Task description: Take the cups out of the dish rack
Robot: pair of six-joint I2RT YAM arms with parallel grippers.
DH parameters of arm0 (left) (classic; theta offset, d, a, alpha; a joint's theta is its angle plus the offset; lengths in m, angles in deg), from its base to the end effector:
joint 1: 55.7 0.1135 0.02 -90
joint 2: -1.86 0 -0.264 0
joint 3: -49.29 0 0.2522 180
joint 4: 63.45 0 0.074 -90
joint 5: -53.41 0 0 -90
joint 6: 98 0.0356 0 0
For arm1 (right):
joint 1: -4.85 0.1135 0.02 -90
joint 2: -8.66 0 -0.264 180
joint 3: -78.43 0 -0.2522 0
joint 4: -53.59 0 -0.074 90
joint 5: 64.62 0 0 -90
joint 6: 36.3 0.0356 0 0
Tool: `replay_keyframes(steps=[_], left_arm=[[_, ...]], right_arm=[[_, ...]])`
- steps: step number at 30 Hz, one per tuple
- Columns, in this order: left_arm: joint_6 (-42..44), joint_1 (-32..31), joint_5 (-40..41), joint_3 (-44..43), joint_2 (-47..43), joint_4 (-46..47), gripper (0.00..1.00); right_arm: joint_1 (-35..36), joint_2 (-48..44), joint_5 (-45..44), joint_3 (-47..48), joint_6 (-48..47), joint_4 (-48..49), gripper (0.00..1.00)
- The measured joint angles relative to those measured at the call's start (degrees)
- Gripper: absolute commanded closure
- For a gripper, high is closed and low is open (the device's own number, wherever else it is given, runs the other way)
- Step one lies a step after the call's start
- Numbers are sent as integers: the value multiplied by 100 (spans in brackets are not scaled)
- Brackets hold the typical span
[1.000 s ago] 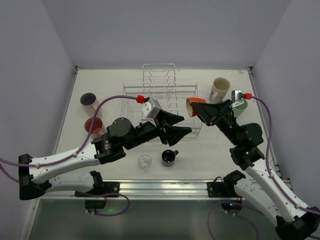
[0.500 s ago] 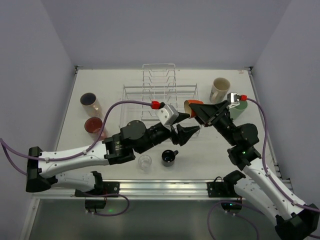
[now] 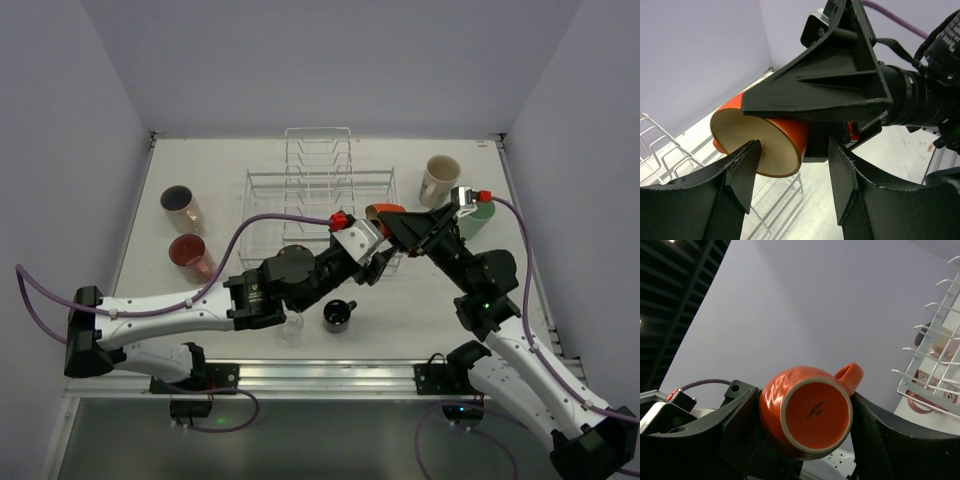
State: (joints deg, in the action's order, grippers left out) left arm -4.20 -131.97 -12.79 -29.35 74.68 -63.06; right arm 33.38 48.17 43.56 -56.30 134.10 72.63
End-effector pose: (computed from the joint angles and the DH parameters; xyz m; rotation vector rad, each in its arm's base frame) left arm 0.0849 -0.2869 0.4028 0.6827 1.3507 -0.7204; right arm 0.1398 0.0886 0.3520 0.2839 1.3487 1.8256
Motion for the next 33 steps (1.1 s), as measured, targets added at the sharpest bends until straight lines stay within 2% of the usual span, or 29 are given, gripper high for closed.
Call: replay_keyframes(steps=[3,4,6,9,12,13,15,16,19,20,23,28,33], left_arm=[[157,0,9,-9,122,42,42],[190,0,2,-15,149,59,50],[273,0,-28,-15,175,118,56],[348,0,-103,-26,181,195,60],[393,0,-149,-28,188,264,74],[426,0,-160,-28,190,286,83],[376,0,-205,-28,199,334,93],[345,-2,-236,-28,201,387,100],[382,-26,-236,-48,203,422,100],[380,-26,-234,-48,203,417,100],[435,-26,-173,-48,205,352,100],[472,-26,-26,-90,127,177,100],[315,-20,-127,-439,-184,-505,100]], right_arm=[[0,55,149,0,24,90,76],[0,76,195,-2,44,118,76],[0,136,260,-7,92,201,76],[0,173,380,-28,151,297,76],[0,179,450,-63,205,365,76],[0,177,468,-76,216,382,76],[0,179,496,-96,280,474,75],[0,175,514,-98,299,546,66],[0,155,518,-103,317,603,37],[0,144,514,-114,317,599,22],[2,17,487,-155,291,476,1],[2,-387,186,-149,-90,-238,1],[0,-846,-455,24,-693,-1340,1]])
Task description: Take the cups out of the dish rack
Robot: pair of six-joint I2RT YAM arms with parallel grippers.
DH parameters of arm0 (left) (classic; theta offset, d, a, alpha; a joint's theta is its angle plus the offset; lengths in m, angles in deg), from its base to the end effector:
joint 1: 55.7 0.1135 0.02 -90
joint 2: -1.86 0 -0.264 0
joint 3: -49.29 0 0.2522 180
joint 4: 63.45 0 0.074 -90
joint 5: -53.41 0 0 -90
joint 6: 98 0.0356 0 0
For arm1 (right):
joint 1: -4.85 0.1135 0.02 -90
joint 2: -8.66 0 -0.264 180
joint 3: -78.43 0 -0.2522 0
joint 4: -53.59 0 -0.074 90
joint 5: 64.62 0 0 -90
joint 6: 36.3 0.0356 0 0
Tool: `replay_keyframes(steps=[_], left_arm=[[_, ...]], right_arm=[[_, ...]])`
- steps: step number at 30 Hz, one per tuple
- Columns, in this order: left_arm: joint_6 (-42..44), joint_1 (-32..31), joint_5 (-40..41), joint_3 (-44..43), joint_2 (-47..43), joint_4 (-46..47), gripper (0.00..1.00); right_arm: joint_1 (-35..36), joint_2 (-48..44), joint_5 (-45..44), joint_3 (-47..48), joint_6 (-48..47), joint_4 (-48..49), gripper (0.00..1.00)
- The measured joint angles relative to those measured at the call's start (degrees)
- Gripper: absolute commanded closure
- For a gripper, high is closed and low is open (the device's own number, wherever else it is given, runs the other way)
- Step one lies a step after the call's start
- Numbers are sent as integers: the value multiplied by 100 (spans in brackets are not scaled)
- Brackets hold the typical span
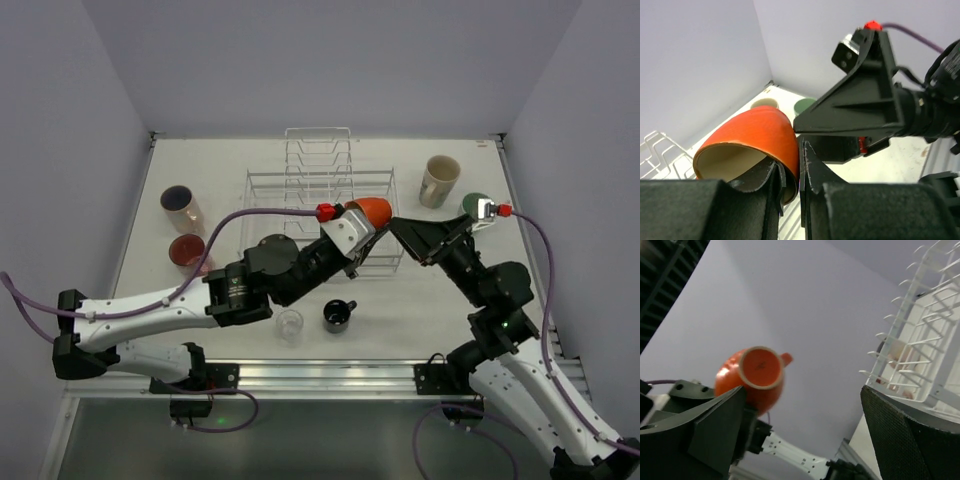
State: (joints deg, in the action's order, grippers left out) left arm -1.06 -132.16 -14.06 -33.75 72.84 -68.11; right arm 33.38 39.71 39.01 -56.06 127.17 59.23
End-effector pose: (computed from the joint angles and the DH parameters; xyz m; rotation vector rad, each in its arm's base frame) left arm 0.0804 -0.2754 0.4295 0.7210 1.3048 -0.7056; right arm 0.1190 0.0742 0.3500 0.3140 1.3857 1.6626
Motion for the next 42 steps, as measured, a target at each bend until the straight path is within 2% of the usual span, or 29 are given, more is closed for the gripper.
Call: replay_keyframes(steps=[4,6,9,12,16,22,29,33,42], left_arm=[[-299,-4,-367,-769,-52,-710,100],[-424,-48,-503,-990,-48,-966,100],[-599,-118,-704,-1012,59,-1292,100],[-807,-164,-894,-964,531,-1495,100],[-1062,-168,-1128,-745,1384,-1705,100],[-1329,-170,-1429,-774,2839,-2002,100],[-1449,-170,-1502,-1641,4164,-2647,100],[-1510,-170,-1491,-2159,4629,-3014,100],[-1580,-168,-1565,-2717,5213,-3751,100]], right_arm=[[-2,-374,-782,382,-789,-999,1],[-7,-656,-1484,669,-1327,-1681,1],[-7,-1141,-2597,1239,-2321,-2420,1],[-7,-1436,-3543,2039,-3276,-2756,1],[-7,-1508,-4291,2841,-4199,-2905,3],[-7,-1510,-4518,3040,-4732,-3405,4],[-7,-1528,-4511,2988,-4826,-3768,4],[-7,-1598,-4505,2855,-4826,-3869,4],[-4,-1648,-4496,2675,-4826,-3919,4]])
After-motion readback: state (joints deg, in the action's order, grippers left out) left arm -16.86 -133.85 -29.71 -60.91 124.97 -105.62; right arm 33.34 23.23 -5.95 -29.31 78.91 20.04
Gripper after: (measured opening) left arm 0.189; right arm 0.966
